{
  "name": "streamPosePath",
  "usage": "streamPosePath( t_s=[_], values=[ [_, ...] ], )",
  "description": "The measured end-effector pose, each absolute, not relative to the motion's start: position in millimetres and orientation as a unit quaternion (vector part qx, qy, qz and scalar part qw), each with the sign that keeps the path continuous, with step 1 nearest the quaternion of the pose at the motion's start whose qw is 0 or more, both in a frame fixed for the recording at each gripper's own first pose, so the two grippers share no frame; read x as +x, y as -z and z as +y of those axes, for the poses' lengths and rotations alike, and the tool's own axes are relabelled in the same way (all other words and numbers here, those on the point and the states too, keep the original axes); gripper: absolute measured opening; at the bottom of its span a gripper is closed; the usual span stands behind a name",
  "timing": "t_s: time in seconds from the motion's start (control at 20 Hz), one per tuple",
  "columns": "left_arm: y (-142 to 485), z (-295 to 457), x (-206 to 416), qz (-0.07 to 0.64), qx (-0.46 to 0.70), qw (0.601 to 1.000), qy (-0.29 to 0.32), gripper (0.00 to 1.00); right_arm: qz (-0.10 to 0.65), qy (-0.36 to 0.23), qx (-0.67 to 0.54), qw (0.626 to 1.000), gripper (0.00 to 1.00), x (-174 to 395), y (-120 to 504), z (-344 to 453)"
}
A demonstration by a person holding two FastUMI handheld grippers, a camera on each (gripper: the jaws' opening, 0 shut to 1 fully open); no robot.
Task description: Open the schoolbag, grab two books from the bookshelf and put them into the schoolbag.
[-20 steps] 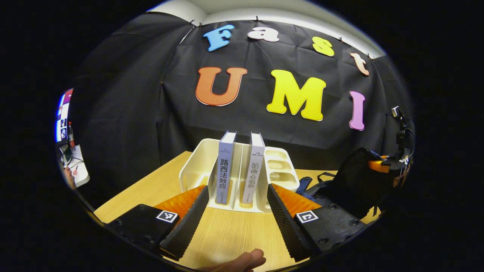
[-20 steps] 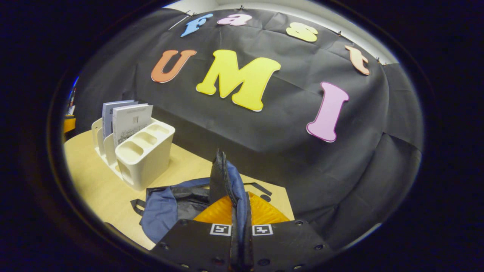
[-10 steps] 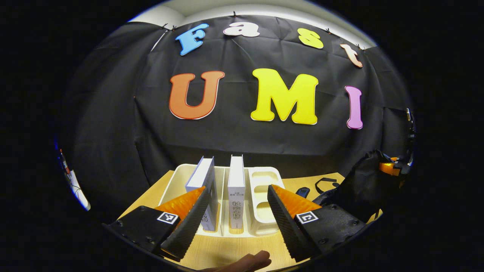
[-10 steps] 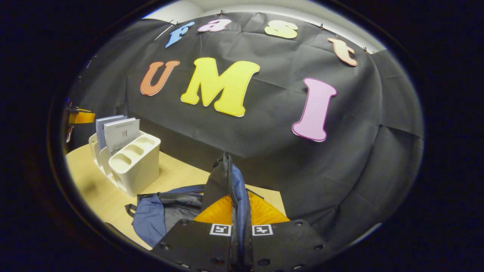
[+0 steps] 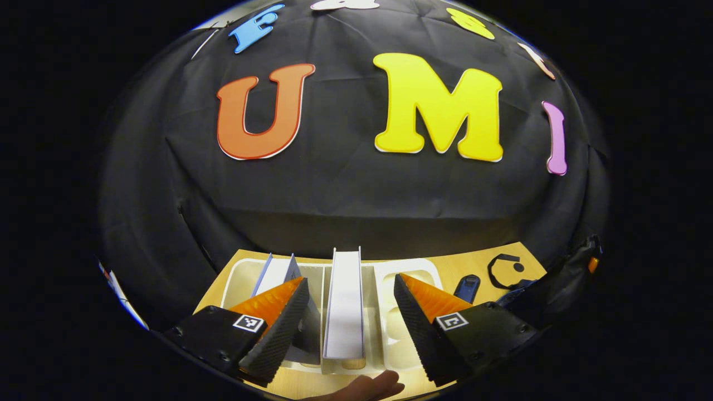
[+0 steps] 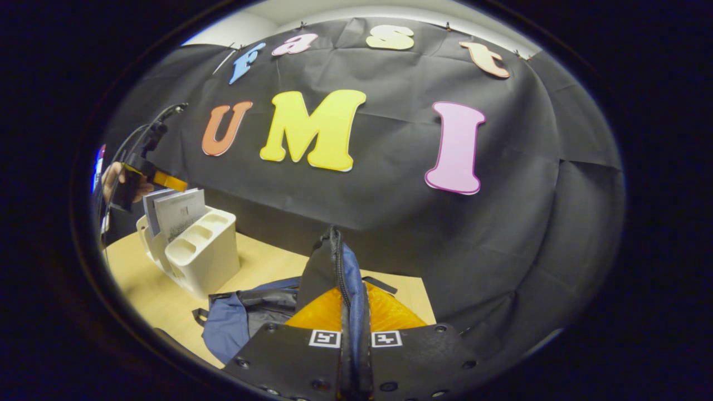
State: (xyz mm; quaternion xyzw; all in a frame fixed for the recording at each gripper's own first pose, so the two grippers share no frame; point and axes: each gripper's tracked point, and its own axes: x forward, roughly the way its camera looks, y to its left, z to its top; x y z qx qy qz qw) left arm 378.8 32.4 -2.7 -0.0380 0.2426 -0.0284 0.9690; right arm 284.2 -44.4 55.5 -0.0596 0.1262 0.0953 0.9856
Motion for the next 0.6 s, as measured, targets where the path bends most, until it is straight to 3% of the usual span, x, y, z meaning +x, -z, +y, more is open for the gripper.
streamPosePath(
  t_s=[0.25, 0.55, 0.6],
  values=[
    [40, 19, 396, 0.312, 0.020, 0.949, 0.032, 0.95, 0.128, -0.097, -0.057, 0.985, 0.07, 281, -48, -47],
    [66, 12, 398, 0.395, 0.059, 0.916, 0.034, 0.83, 0.134, -0.094, -0.048, 0.985, 0.06, 282, -39, -53],
    [74, 8, 396, 0.414, 0.064, 0.907, 0.043, 0.77, 0.134, -0.094, -0.047, 0.985, 0.06, 282, -39, -55]
  ],
)
